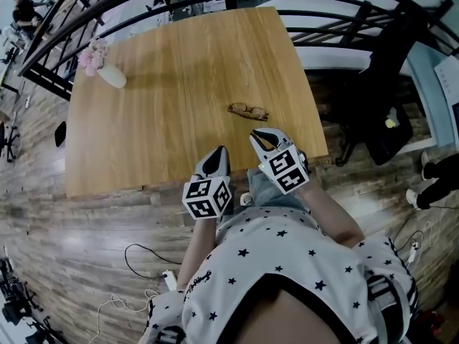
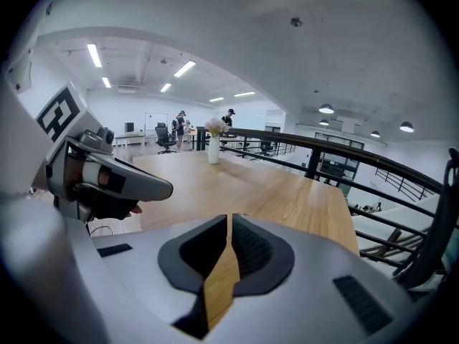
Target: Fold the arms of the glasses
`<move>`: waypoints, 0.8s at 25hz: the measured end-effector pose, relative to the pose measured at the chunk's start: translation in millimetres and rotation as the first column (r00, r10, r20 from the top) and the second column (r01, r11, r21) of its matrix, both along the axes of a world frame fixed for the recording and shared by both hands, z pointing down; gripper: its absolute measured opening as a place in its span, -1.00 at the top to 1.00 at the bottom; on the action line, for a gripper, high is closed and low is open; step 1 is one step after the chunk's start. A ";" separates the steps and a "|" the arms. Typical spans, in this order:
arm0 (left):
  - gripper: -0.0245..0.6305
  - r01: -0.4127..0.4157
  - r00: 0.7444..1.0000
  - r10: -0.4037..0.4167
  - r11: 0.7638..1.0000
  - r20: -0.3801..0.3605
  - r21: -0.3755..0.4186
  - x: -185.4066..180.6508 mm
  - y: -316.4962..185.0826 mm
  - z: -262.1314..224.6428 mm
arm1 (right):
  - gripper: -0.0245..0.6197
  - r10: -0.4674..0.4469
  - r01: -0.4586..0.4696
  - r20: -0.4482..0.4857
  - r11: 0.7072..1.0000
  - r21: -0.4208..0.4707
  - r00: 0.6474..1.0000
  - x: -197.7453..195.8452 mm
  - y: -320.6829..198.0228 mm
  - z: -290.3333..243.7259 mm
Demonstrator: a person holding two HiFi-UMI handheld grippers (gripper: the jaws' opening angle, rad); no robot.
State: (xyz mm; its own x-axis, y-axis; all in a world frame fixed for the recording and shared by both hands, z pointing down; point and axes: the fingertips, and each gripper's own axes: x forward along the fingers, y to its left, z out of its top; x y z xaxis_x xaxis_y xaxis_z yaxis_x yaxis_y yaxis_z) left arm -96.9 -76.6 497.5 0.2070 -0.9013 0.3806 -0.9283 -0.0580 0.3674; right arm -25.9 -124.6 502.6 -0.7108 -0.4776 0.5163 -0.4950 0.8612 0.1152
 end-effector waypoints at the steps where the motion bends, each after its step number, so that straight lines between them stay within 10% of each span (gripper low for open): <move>1: 0.91 -0.002 1.000 0.002 1.000 0.001 0.002 1.0 2.0 -0.7 | 0.83 0.005 -0.005 0.008 1.000 0.001 1.000 1.5 3.2 -2.0; 20: 0.91 -0.023 1.000 0.023 0.999 0.008 0.033 14.5 21.9 -9.0 | 0.84 0.066 -0.067 0.136 0.998 0.001 0.989 22.8 33.1 -27.4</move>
State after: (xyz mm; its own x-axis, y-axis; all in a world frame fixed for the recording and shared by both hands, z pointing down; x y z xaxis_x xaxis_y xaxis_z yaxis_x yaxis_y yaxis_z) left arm -82.4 -54.8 488.5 0.2247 -0.9085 0.3523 -0.9294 -0.0912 0.3576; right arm -3.2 -91.5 475.2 -0.7407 -0.5289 0.4143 -0.5625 0.8254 0.0480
